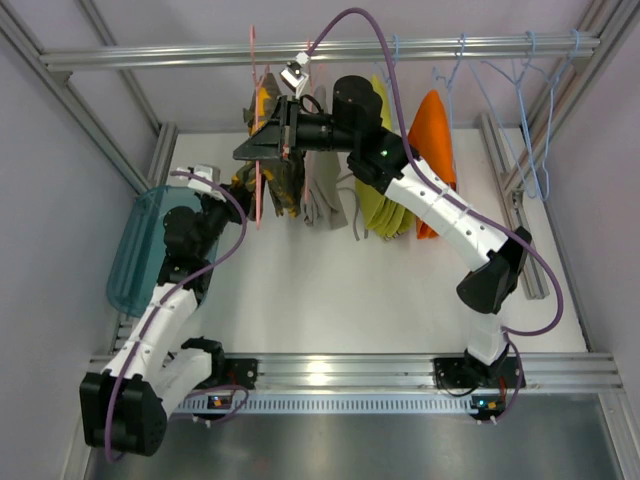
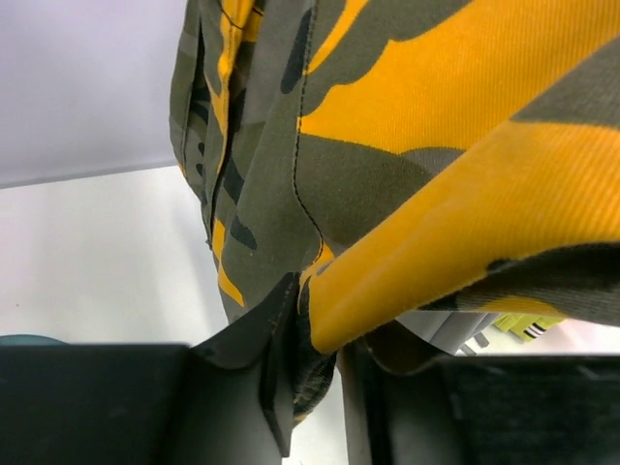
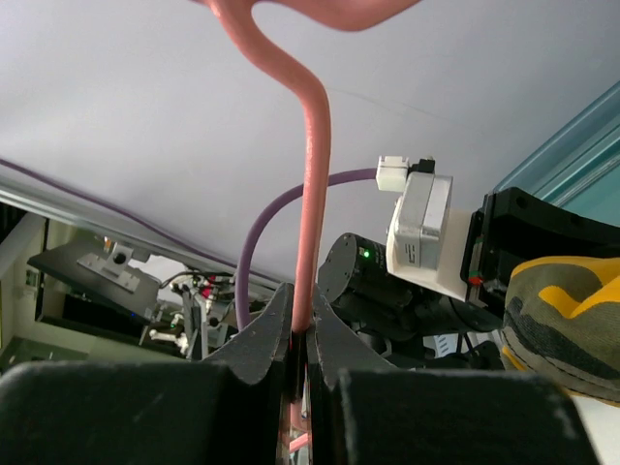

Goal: Remove the trousers from the hanger

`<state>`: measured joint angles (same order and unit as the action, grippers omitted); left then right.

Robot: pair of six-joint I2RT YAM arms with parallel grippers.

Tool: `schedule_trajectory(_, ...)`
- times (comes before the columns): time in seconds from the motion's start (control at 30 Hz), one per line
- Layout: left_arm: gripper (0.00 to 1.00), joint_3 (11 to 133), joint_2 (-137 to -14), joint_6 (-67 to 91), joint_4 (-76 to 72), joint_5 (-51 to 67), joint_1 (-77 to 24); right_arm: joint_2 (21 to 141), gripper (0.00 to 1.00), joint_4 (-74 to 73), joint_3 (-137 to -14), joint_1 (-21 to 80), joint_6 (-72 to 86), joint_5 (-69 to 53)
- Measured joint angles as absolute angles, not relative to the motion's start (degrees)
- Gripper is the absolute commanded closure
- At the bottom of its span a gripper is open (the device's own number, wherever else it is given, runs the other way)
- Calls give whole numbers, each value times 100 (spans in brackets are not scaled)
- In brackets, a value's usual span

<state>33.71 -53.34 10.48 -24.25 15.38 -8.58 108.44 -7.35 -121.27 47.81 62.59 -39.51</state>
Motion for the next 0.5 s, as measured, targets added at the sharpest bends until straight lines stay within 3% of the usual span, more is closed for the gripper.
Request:
schedule_trajectory(0.13, 90, 3472, -5297, 1208, -2294, 1656, -670, 10844, 100, -738, -12127, 4772, 6261, -3957)
schedule_trajectory(0.17, 99, 3518, -5301, 1238, -2255, 1671, -631, 10844, 100, -735, -12127, 4770, 6261, -3962)
schedule_trajectory(0.5, 100, 4080, -5443, 2027, -1951, 1697, -521, 10840, 100, -554, -12070, 4770, 6250, -4082)
